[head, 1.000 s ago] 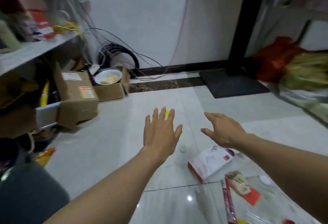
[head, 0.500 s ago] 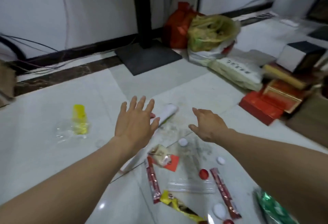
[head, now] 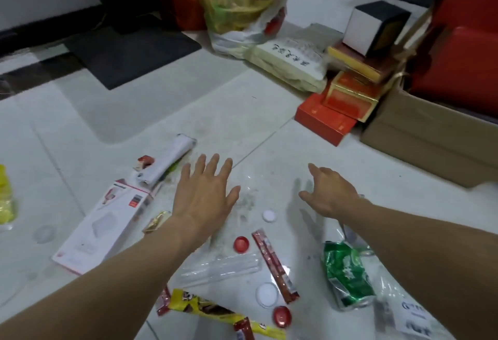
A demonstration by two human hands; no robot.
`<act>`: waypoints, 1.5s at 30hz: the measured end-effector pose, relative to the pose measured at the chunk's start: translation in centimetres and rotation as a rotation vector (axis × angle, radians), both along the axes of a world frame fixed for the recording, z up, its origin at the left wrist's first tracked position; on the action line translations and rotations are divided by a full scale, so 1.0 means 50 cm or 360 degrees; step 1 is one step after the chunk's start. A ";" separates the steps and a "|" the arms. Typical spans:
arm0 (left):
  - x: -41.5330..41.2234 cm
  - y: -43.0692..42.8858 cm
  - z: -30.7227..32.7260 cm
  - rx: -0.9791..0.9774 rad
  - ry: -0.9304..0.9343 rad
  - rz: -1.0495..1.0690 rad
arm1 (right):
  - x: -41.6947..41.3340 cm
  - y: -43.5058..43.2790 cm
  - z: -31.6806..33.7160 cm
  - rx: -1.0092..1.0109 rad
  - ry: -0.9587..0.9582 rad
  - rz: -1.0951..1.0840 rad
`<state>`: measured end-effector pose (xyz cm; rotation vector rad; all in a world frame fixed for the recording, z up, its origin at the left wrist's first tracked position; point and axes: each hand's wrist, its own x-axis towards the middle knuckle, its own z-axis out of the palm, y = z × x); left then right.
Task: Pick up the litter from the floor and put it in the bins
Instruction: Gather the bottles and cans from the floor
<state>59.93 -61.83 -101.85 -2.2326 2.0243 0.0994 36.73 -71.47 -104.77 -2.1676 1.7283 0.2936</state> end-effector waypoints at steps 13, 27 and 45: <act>-0.184 -0.049 -0.027 0.0120 0.0074 -0.0305 | -0.181 0.028 0.003 -0.0067 -0.0002 -0.0345; -0.267 -0.022 -0.067 0.0211 0.0144 -0.0393 | -0.210 0.055 -0.033 0.0190 -0.0449 -0.0691; -0.364 0.060 -0.155 0.0602 0.1318 -0.0020 | -0.218 0.042 -0.034 -0.0090 -0.0570 -0.0795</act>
